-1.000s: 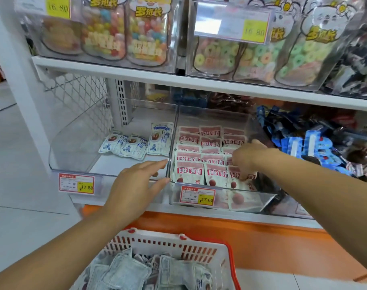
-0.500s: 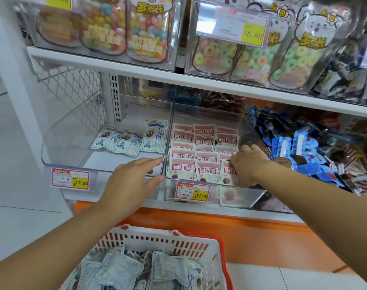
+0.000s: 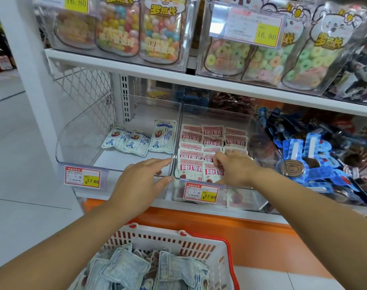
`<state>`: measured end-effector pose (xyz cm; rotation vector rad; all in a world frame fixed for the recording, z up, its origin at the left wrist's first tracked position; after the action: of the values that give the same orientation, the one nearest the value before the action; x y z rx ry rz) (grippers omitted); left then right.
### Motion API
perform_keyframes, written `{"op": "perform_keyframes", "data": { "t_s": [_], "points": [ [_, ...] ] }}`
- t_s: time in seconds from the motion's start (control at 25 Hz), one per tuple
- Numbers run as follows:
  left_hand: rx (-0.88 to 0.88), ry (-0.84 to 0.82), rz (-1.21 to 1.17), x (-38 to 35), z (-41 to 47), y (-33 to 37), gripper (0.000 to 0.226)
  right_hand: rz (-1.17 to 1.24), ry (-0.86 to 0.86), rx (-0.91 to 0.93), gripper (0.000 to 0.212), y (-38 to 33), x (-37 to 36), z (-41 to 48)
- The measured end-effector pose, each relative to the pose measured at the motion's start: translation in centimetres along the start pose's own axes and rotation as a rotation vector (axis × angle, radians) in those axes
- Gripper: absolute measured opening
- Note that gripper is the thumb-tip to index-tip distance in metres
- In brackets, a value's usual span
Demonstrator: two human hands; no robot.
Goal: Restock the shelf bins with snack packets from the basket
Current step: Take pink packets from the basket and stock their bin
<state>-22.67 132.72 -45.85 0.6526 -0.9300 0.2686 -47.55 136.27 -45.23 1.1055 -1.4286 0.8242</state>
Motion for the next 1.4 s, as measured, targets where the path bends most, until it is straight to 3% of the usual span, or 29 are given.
{"op": "perform_keyframes", "data": {
  "t_s": [0.16, 0.32, 0.4, 0.48, 0.56, 0.64, 0.72, 0.8, 0.92, 1.08, 1.16, 1.24, 1.32, 1.4],
  "points": [
    [-0.005, -0.008, -0.019, 0.0, 0.1, 0.0, 0.05, 0.062, 0.086, 0.091, 0.053, -1.8, 0.7, 0.1],
    [0.011, 0.045, -0.115, 0.6, -0.2, 0.0, 0.048, 0.127, 0.047, 0.11, 0.049, -4.0, 1.2, 0.4],
    [-0.025, 0.146, -0.085, 2.0, -1.3, 0.0, 0.039, 0.365, 0.255, 0.091, 0.043, -4.4, 3.5, -1.2],
    [-0.123, 0.183, 0.01, 3.0, -3.3, -0.1, 0.032, 0.744, 0.555, 0.169, 0.024, -5.4, 5.0, -5.4],
    [-0.158, 0.084, 0.059, 2.1, -6.5, -0.9, 0.032, 0.91, 0.62, 0.282, 0.011, -8.1, 2.8, -9.8],
    [-0.063, -0.172, 0.041, -0.8, -10.8, -2.6, 0.034, 0.737, 0.344, 0.316, 0.013, -12.0, -3.6, -11.6],
    [0.106, -0.426, -0.016, -4.3, -15.5, -4.7, 0.04, 0.463, -0.096, 0.194, 0.019, -13.4, -12.6, -11.0],
    [0.288, -0.532, -0.081, -7.0, -19.4, -6.2, 0.041, 0.274, -0.358, 0.048, 0.035, -12.4, -20.1, -10.5],
    [0.495, -0.511, -0.227, -9.2, -23.1, -7.0, 0.038, 0.259, -0.437, -0.034, 0.059, -11.9, -26.1, -10.9],
    [0.603, -0.506, -0.319, -10.2, -24.7, -7.0, 0.037, 0.371, -0.505, -0.168, 0.074, -12.6, -28.8, -10.8],
    [0.653, -0.485, -0.352, -10.3, -25.0, -7.2, 0.038, 0.319, -0.414, -0.154, 0.07, -12.8, -29.1, -10.3],
    [0.676, -0.453, -0.375, -10.5, -24.8, -7.2, 0.041, 0.385, -0.309, -0.082, 0.047, -13.7, -28.3, -10.2],
    [0.717, -0.388, -0.455, -10.9, -24.2, -6.8, 0.045, 0.736, -0.314, -0.127, 0.022, -14.4, -26.9, -10.6],
    [0.85, -0.255, -0.696, -11.1, -23.5, -6.2, 0.05, 1.258, -0.508, -0.283, 0.024, -15.1, -25.6, -11.2]
  ]
}}
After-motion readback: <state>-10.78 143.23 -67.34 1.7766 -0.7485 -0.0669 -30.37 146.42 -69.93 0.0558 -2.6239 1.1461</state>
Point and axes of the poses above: each hand's wrist, its own z-axis towards the middle knuckle, its own x-axis out of the back of the hand, y = z × x, the point moved 5 cm from there along z, towards the middle knuckle, and after that the axes turned 10 degrees about -x, right-handed, at the moved point
